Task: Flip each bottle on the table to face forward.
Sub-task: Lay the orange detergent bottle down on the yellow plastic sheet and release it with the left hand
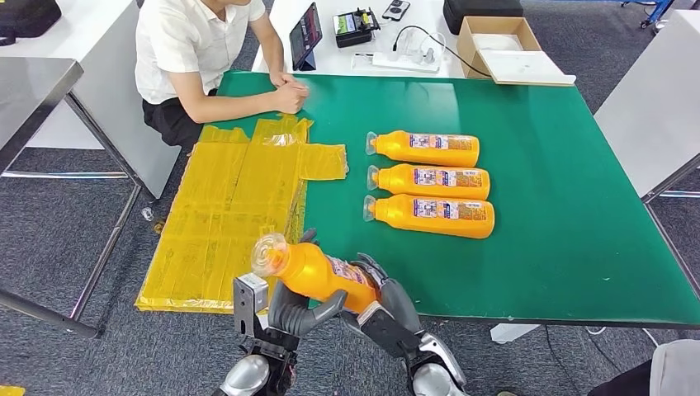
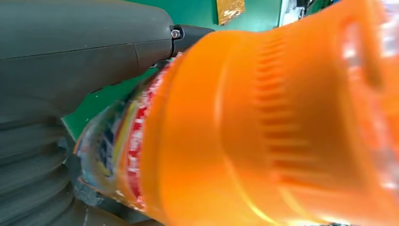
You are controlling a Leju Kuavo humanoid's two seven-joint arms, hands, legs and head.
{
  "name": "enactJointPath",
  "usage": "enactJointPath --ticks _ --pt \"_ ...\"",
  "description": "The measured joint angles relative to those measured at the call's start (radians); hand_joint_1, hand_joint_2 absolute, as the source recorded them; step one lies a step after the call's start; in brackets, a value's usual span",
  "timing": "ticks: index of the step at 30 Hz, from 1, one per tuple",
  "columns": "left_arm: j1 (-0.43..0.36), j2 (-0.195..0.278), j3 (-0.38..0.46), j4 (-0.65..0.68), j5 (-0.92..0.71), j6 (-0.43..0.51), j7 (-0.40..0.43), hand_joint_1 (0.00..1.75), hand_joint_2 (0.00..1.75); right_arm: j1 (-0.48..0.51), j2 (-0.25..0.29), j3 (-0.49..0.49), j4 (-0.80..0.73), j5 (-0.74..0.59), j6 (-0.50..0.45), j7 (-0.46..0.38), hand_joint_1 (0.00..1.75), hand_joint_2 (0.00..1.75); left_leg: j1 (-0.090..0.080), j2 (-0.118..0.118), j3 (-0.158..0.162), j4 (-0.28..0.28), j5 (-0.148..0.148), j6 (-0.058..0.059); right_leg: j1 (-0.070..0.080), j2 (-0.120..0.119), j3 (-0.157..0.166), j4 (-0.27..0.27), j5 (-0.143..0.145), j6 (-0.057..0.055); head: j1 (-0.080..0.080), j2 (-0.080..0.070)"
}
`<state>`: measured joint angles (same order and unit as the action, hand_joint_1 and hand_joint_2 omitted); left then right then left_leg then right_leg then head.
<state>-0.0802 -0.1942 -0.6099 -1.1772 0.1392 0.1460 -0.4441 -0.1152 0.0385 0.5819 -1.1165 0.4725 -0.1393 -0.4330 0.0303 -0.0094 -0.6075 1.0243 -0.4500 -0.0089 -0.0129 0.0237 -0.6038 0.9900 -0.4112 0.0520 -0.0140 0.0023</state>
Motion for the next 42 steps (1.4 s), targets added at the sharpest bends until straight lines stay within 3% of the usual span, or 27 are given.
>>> enactJointPath --ticks 6,14,18,19,20,21,24,26,30,42 --pt "-0.001 0.000 -0.002 -0.006 0.015 0.000 0.006 0.00 1.75 -0.004 -0.002 0.012 0.009 0.019 -0.008 0.009 1.74 1.75 0.000 0.000 0.000 0.000 0.000 0.000 0.000 0.000 0.000 0.000 0.000 0.000 0.000 0.000" --pt "-0.003 0.000 0.001 -0.006 0.152 -0.025 0.057 0.00 1.75 -0.016 -0.011 0.053 0.028 0.061 -0.042 0.044 1.75 1.75 0.000 0.000 0.000 0.000 0.000 0.000 0.000 0.000 0.000 0.000 0.000 0.000 0.000 0.000" --pt "-0.003 0.004 0.008 -0.006 0.289 -0.141 0.131 1.75 1.75 -0.022 -0.013 0.063 0.044 0.032 -0.032 0.033 1.71 1.75 0.000 0.000 -0.001 0.000 0.000 0.000 0.000 0.000 0.000 0.000 0.000 0.000 0.000 0.000" --pt "-0.003 0.007 0.011 -0.006 0.309 -0.163 0.142 1.75 1.75 -0.025 -0.014 0.064 0.049 0.027 -0.032 0.027 1.66 1.75 0.000 0.000 -0.001 0.000 0.000 0.000 0.000 0.000 -0.001 0.000 0.000 0.000 0.000 0.000" --pt "-0.004 0.010 0.012 -0.006 0.318 -0.174 0.146 1.75 1.75 -0.028 -0.014 0.066 0.055 0.024 -0.032 0.022 1.56 1.75 0.000 0.000 -0.001 0.000 0.000 0.000 0.000 0.000 -0.001 0.000 0.000 0.000 0.000 0.000" --pt "-0.004 0.012 0.012 -0.005 0.316 -0.175 0.146 1.75 1.75 -0.032 -0.014 0.068 0.059 0.021 -0.033 0.019 1.27 1.75 0.000 0.000 -0.001 0.000 0.000 0.000 0.000 0.000 -0.001 0.000 0.000 0.000 0.000 0.000" --pt "-0.009 0.013 0.012 0.004 0.312 -0.168 0.144 1.75 1.75 -0.041 -0.014 0.072 0.071 0.017 -0.036 0.017 0.17 1.75 0.000 0.000 -0.001 0.000 0.001 0.001 0.000 -0.001 -0.001 0.000 0.000 0.000 0.000 0.000" --pt "-0.010 0.013 0.013 0.009 0.314 -0.167 0.143 1.75 1.75 -0.042 -0.013 0.073 0.076 0.010 -0.039 0.016 0.00 1.75 0.000 0.000 -0.001 0.000 0.001 0.001 0.000 -0.001 -0.001 0.000 0.000 0.000 0.000 0.000" --pt "-0.009 0.014 0.015 0.011 0.336 -0.160 0.137 1.75 1.75 -0.042 -0.006 0.073 0.082 -0.010 -0.056 -0.011 0.00 0.00 0.000 0.000 -0.001 0.000 0.001 0.001 0.000 -0.001 -0.001 0.000 0.000 0.000 0.000 0.000" --pt "-0.020 0.009 0.054 -0.047 0.357 -0.050 0.108 1.75 1.75 -0.014 0.023 0.080 0.027 -0.015 -0.136 -0.081 0.00 0.00 0.000 0.000 -0.001 0.000 0.001 0.001 0.000 -0.001 -0.001 0.000 0.000 0.000 0.000 0.000"
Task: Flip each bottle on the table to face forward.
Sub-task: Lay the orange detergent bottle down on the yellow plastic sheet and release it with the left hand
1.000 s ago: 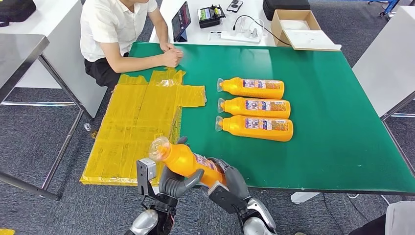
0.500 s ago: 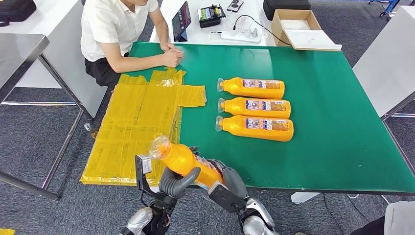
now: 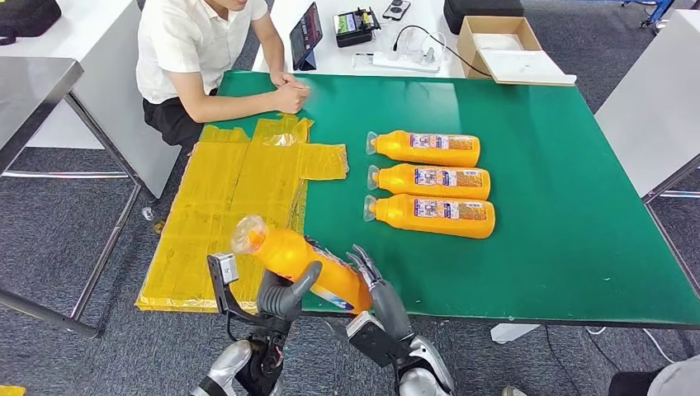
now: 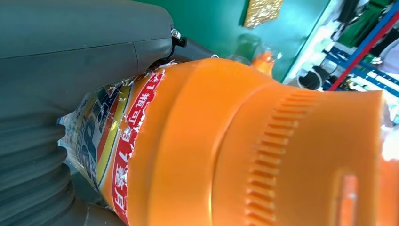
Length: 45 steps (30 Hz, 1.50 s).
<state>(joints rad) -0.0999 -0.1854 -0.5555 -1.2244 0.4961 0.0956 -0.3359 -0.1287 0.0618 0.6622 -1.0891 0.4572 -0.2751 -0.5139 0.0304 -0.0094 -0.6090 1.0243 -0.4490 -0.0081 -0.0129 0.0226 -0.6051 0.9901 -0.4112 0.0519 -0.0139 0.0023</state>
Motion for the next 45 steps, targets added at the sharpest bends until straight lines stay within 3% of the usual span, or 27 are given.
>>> enactJointPath --ticks 3,8,12,16,19,25,30,34,37,40,45 --pt "-0.007 0.000 0.002 -0.005 -0.097 0.098 -0.056 1.75 1.75 0.010 0.003 0.002 -0.017 0.012 -0.031 -0.007 0.00 0.00 0.000 0.000 0.000 0.000 0.000 0.000 0.000 0.000 0.000 0.000 0.000 0.000 0.000 0.000" --pt "-0.030 0.003 0.011 -0.014 -0.449 0.359 -0.151 1.75 1.75 0.069 0.003 -0.001 -0.123 0.041 -0.169 -0.037 0.00 0.00 0.000 -0.001 0.000 0.000 0.000 0.000 0.000 -0.001 0.000 0.000 0.000 0.000 0.000 0.000" --pt "-0.065 0.020 0.017 -0.019 -0.788 0.439 -0.049 1.75 1.75 0.136 0.003 -0.017 -0.257 0.043 -0.234 -0.052 0.00 1.75 0.000 -0.001 -0.001 0.000 0.000 0.000 0.000 -0.001 -0.001 0.000 0.000 0.000 0.000 0.000" --pt "-0.167 0.053 0.020 0.033 -1.164 0.389 0.151 1.75 1.75 0.155 0.016 -0.046 -0.340 0.016 -0.216 -0.066 0.00 1.75 0.000 -0.001 -0.002 0.000 0.002 -0.001 0.000 -0.001 -0.001 0.000 0.001 0.000 0.000 0.000" --pt "-0.258 0.072 0.036 0.127 -1.286 0.323 0.217 1.75 1.75 0.150 0.029 -0.064 -0.352 0.011 -0.182 -0.073 0.00 1.75 0.000 0.000 -0.001 0.000 0.004 -0.002 0.000 -0.001 -0.001 0.000 0.003 -0.001 0.000 0.000" --pt "-0.409 0.100 0.051 0.348 -1.364 0.139 0.300 1.75 1.75 0.145 0.041 -0.080 -0.351 -0.011 -0.121 -0.086 0.00 1.75 0.000 -0.001 -0.003 0.000 0.007 -0.002 0.000 -0.002 -0.003 0.001 0.004 -0.002 0.000 0.000" --pt "-0.540 0.108 0.051 0.544 -1.401 0.075 0.337 1.75 1.75 0.146 0.044 -0.086 -0.343 -0.021 -0.111 -0.087 0.00 1.75 0.000 -0.001 -0.003 0.000 0.007 -0.002 0.000 -0.002 -0.003 0.001 0.004 -0.002 0.000 0.000" --pt "-0.639 0.108 0.045 0.678 -1.466 -0.024 0.450 1.75 1.75 0.145 0.046 -0.090 -0.328 -0.041 -0.100 -0.097 0.00 1.75 0.000 -0.001 -0.003 0.000 0.007 -0.002 0.000 -0.003 -0.002 0.002 0.004 -0.002 0.000 0.000" --pt "-0.708 0.115 0.042 0.771 -1.503 -0.115 0.579 1.75 1.75 0.141 0.053 -0.092 -0.293 -0.066 -0.085 -0.110 0.00 1.75 0.000 0.001 -0.002 0.000 0.007 -0.002 0.000 -0.002 -0.002 0.002 0.004 -0.002 0.000 0.000" --pt "-0.739 0.129 0.041 0.837 -1.534 -0.154 0.681 1.75 1.75 0.134 0.064 -0.092 -0.245 -0.083 -0.076 -0.117 0.00 1.75 0.000 0.001 0.000 0.000 0.007 -0.002 0.000 -0.002 -0.002 0.003 0.004 -0.003 0.000 0.000" --pt "-0.746 0.137 0.040 0.894 -1.547 -0.168 0.713 1.75 1.75 0.128 0.076 -0.093 -0.192 -0.093 -0.072 -0.119 0.00 1.75 0.000 -0.001 -0.001 0.000 0.008 -0.003 0.000 -0.002 -0.002 0.004 0.004 -0.003 0.000 0.000"
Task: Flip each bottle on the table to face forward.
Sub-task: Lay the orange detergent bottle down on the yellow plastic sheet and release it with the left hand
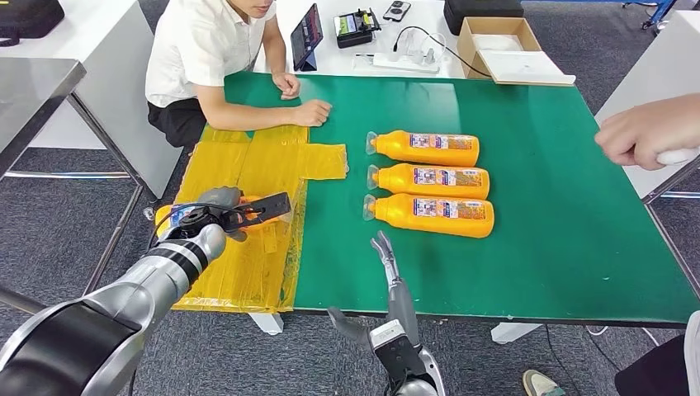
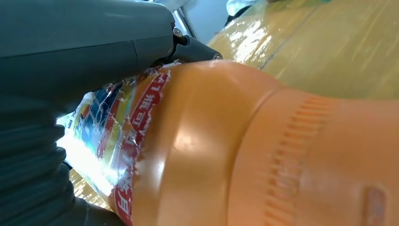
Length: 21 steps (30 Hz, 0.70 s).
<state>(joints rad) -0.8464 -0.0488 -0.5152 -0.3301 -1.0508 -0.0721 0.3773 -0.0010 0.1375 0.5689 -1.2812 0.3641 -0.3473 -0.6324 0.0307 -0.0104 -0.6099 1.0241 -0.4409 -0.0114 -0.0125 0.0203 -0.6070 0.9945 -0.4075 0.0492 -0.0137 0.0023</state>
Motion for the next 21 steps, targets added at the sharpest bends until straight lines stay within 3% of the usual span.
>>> enactJointPath --ticks 2,4,6,8,11,16,18,21 --pt "-0.003 0.000 -0.001 0.012 -0.008 -0.008 0.005 1.67 1.75 -0.001 0.003 -0.001 0.012 -0.001 0.001 0.000 0.00 1.75 0.000 0.000 0.000 0.000 0.000 0.000 0.000 0.000 0.000 0.000 0.000 0.000 0.000 0.000" --pt "-0.005 -0.001 -0.006 0.020 -0.028 -0.029 0.013 1.36 1.75 -0.003 0.005 -0.001 0.023 -0.001 0.003 0.000 0.00 1.75 0.000 0.000 0.000 0.000 0.000 0.000 -0.001 0.000 0.000 0.000 0.000 0.000 0.000 0.000" --pt "-0.005 -0.006 -0.015 0.026 -0.045 -0.050 0.017 0.56 1.75 -0.007 0.008 -0.002 0.035 0.000 0.004 0.000 0.00 1.75 -0.001 0.000 0.000 0.000 0.000 0.000 -0.001 0.000 0.000 0.000 0.000 0.000 0.000 0.000" --pt "-0.003 -0.013 -0.019 0.029 -0.035 -0.054 0.000 0.00 1.75 -0.011 0.012 -0.003 0.050 0.000 0.004 -0.001 0.00 1.75 -0.001 0.000 0.000 0.000 0.000 0.000 -0.001 0.000 0.000 0.000 0.000 0.000 0.000 0.000" --pt "0.003 -0.026 0.004 0.030 0.067 -0.048 -0.134 0.00 1.75 -0.015 0.015 -0.005 0.068 -0.004 0.002 -0.010 0.00 1.75 -0.001 -0.003 0.000 0.000 0.000 0.000 -0.001 -0.003 0.000 0.000 0.000 0.000 0.000 0.000" --pt "0.029 -0.064 0.118 0.008 0.314 -0.160 -0.546 0.00 1.75 -0.018 0.014 -0.006 0.089 -0.031 0.005 -0.049 0.00 1.75 -0.001 -0.010 -0.002 0.000 0.002 0.001 -0.001 -0.008 0.002 0.000 0.000 0.000 0.000 0.000" --pt "0.044 -0.079 0.135 -0.011 0.338 -0.180 -0.607 0.00 1.75 -0.018 0.013 -0.006 0.095 -0.040 0.006 -0.059 0.00 1.75 -0.001 -0.010 -0.002 0.000 0.002 0.001 -0.001 -0.008 0.001 0.000 0.000 0.000 0.000 0.000" --pt "0.056 -0.095 0.136 -0.034 0.340 -0.170 -0.612 0.00 1.75 -0.018 0.012 -0.006 0.098 -0.045 0.004 -0.062 0.00 1.75 -0.002 -0.010 -0.003 0.001 0.002 0.001 -0.002 -0.008 0.000 0.000 0.000 0.000 0.000 0.000"
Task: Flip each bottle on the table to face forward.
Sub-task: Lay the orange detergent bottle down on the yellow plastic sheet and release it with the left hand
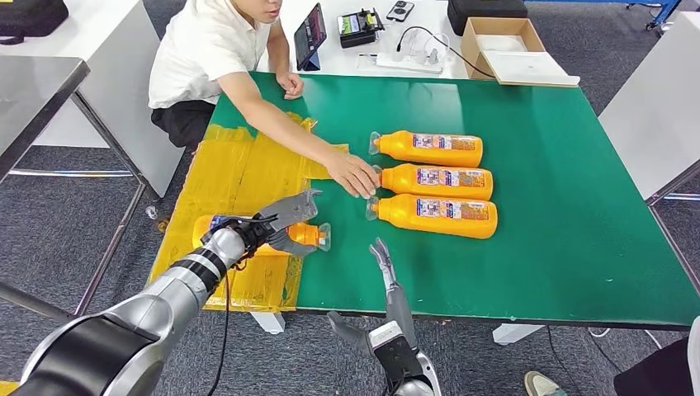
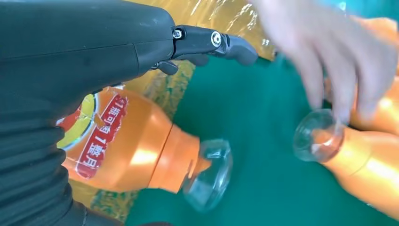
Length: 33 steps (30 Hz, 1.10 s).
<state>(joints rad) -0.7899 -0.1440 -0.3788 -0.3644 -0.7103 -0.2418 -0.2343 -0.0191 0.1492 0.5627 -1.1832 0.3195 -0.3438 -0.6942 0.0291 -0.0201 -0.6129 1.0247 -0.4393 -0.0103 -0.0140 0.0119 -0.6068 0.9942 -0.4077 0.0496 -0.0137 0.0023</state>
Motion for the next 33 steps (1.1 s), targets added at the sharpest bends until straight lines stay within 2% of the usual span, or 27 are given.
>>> enactJointPath --ticks 6,10,12,14,16,17,22,25,27,29,33 --pt "0.003 -0.008 -0.008 -0.015 0.011 0.020 0.019 0.00 1.75 -0.001 -0.001 0.000 0.005 0.000 -0.009 0.000 0.00 1.75 0.001 0.001 -0.001 0.000 0.000 0.000 0.001 0.000 -0.001 0.000 0.000 0.000 0.000 0.000" --pt "0.006 -0.007 -0.047 -0.020 -0.024 0.071 0.027 0.00 1.75 -0.001 -0.004 -0.001 0.011 0.000 -0.022 0.000 0.00 1.75 0.001 0.000 -0.002 0.000 0.000 0.000 0.001 0.000 -0.002 0.000 0.000 0.000 0.000 0.000" --pt "0.019 -0.007 -0.068 -0.034 -0.028 0.141 0.010 0.00 1.75 -0.001 -0.005 -0.003 0.013 0.001 -0.030 0.000 0.00 1.75 0.001 0.000 -0.002 0.000 0.000 0.000 0.001 0.000 -0.002 0.000 0.000 0.000 0.000 0.000" --pt "0.049 -0.009 -0.077 -0.077 0.009 0.284 -0.051 0.00 1.75 0.003 -0.007 -0.008 0.013 0.010 -0.048 -0.001 0.00 1.75 0.001 0.000 -0.002 0.000 0.000 0.000 0.000 0.000 -0.002 0.000 0.000 0.000 0.000 0.000" --pt "0.097 -0.014 -0.077 -0.158 0.083 0.422 -0.116 0.00 1.75 0.010 -0.010 -0.014 0.008 0.033 -0.081 -0.001 0.00 1.75 0.000 0.000 -0.002 0.000 0.000 0.000 0.000 0.000 -0.002 0.000 0.000 0.000 0.000 0.000" --pt "0.128 -0.016 -0.076 -0.214 0.130 0.456 -0.134 0.00 1.75 0.015 -0.013 -0.015 0.003 0.050 -0.104 -0.001 0.00 1.75 0.000 0.000 -0.002 0.000 0.000 0.000 0.000 0.000 -0.002 0.000 0.000 0.000 0.000 0.000" --pt "0.337 -0.021 -0.076 -0.588 0.400 0.514 -0.180 0.00 1.75 0.043 -0.039 -0.019 -0.032 0.193 -0.286 0.034 0.00 1.75 0.000 0.001 -0.004 0.000 -0.001 0.000 0.000 0.000 -0.005 0.000 0.000 0.000 0.000 0.000" --pt "0.441 -0.012 -0.085 -0.782 0.459 0.530 -0.189 0.00 1.75 0.058 -0.059 -0.037 -0.050 0.318 -0.319 0.076 0.00 1.75 0.000 0.001 -0.005 0.000 -0.002 0.000 0.000 0.000 -0.006 -0.001 -0.001 0.000 0.000 0.000" --pt "0.501 -0.004 -0.090 -0.881 0.483 0.534 -0.203 0.00 1.75 0.070 -0.061 -0.077 -0.061 0.463 -0.320 0.105 0.00 1.75 0.000 0.001 -0.005 0.000 -0.002 0.000 0.000 0.000 -0.006 -0.001 -0.001 0.000 0.000 0.000" --pt "0.535 0.000 -0.092 -0.935 0.493 0.538 -0.210 0.00 1.75 0.077 -0.060 -0.110 -0.067 0.561 -0.321 0.123 0.00 1.75 0.000 0.001 -0.005 0.000 -0.002 0.000 0.000 0.000 -0.006 -0.001 -0.001 0.000 0.000 0.000" --pt "0.541 0.001 -0.093 -0.943 0.494 0.539 -0.211 0.00 1.75 0.078 -0.060 -0.117 -0.068 0.575 -0.321 0.126 0.00 1.75 0.000 0.001 -0.005 0.000 -0.002 0.000 0.000 0.000 -0.006 -0.001 -0.001 0.000 0.000 0.000"
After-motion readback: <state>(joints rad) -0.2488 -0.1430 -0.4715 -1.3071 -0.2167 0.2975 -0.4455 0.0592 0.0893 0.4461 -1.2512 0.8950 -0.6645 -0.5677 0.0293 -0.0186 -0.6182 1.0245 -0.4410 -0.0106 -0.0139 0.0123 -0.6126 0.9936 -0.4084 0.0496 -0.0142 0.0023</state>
